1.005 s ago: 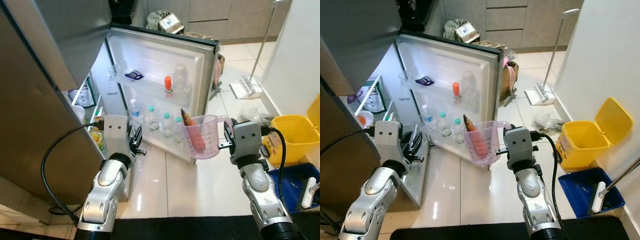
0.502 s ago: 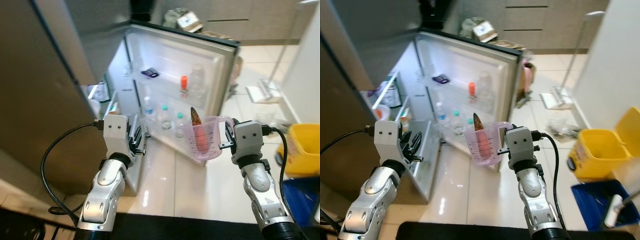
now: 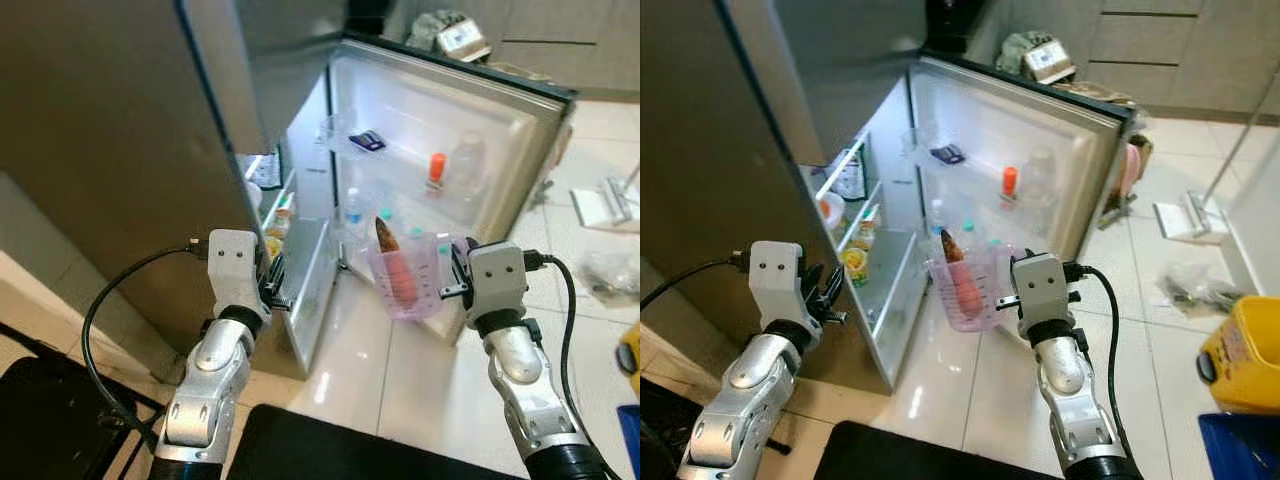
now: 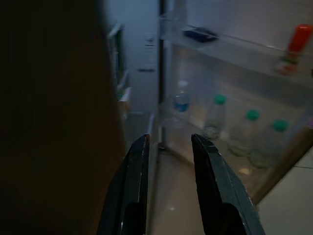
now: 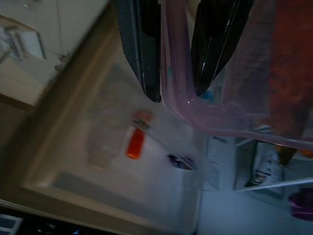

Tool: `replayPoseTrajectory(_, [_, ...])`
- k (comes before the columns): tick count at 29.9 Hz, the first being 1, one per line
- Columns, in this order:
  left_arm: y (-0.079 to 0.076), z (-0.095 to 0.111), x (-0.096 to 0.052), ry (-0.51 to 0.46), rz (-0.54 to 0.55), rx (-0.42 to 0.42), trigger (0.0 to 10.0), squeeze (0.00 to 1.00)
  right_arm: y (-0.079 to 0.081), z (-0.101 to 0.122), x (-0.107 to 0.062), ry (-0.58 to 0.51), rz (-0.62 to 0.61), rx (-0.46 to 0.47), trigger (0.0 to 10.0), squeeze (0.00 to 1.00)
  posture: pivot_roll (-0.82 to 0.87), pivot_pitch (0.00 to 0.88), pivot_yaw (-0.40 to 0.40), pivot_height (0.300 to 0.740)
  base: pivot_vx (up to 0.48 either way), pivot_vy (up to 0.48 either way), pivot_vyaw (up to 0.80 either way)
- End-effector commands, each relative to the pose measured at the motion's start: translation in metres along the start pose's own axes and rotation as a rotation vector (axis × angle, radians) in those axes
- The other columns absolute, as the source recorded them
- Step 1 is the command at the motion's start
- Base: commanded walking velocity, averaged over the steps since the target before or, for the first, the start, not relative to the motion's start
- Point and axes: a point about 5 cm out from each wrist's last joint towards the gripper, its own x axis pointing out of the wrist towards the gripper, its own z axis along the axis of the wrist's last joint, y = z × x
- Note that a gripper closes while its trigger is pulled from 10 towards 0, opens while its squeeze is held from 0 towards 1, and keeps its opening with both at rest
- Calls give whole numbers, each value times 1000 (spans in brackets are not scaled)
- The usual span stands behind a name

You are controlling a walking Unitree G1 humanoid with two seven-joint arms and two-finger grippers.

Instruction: Restocking fridge

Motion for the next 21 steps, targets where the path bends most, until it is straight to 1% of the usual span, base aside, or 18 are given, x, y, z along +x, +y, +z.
replayPoseTrajectory(1, [1, -5, -1, 23, 9, -2, 10000, 0, 1, 0, 0, 5, -2, -2, 10000, 0, -77, 141, 31, 740, 0, 0, 788])
replayPoseTrajectory(21, [1, -4, 0, 22, 8, -3, 10000, 0, 1, 0, -1, 5, -3, -1, 10000, 0, -75, 144, 31, 740, 0, 0, 788])
